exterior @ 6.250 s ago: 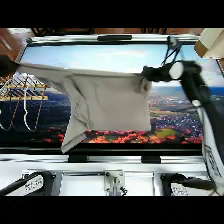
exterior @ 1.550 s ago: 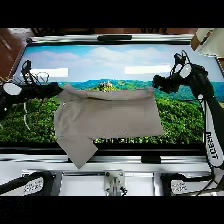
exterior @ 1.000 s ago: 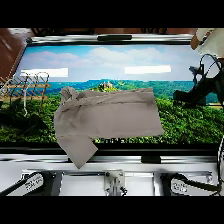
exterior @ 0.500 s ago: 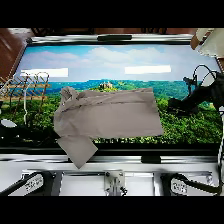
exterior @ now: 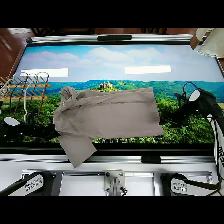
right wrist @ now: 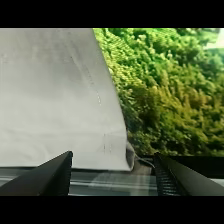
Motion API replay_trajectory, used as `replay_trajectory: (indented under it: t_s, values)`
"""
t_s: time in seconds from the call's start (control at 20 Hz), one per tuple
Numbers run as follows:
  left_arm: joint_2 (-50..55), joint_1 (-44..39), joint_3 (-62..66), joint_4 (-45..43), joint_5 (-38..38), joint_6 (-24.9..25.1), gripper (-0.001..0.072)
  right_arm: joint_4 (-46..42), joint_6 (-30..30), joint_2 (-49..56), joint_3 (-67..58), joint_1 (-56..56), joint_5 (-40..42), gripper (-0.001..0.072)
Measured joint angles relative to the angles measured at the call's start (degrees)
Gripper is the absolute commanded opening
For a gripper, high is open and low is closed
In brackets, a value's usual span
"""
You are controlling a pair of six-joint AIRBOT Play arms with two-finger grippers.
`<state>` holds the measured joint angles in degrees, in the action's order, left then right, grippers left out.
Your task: Fold the shirts.
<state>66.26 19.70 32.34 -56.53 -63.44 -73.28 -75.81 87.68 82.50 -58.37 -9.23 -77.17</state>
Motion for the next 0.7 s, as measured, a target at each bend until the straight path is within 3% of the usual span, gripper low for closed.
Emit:
replay_trajectory:
  t_s: [0.25,0.3,0.4,0.5,0.6,0.7]
  values:
    - [-2.2,-0.1,0.3,0.0,-0.2,0.3,0.0033,3.1,-0.2,3.9,1.4,0.0,0.6,0.0622]
    - [-2.7,-0.1,0.3,0.0,-0.2,0.3,0.0033,3.9,-0.2,4.4,1.4,0.0,0.2,0.0549]
    - [-3.5,-0.1,0.4,0.1,-0.3,0.4,0.0034,5.5,-0.1,5.0,1.9,0.1,0.2,0.0524]
    - [-3.9,-0.1,0.5,0.1,-0.3,0.4,0.0033,6.6,0.0,5.4,2.3,0.8,0.7,0.0246]
    - [-4.0,-0.1,1.2,0.0,-0.5,0.4,0.0033,6.9,0.3,5.7,2.5,2.1,1.2,0.0066]
    - [-4.2,-0.1,3.8,0.0,-1.8,0.5,0.0030,7.1,0.9,5.5,2.1,3.5,1.3,0.0065]
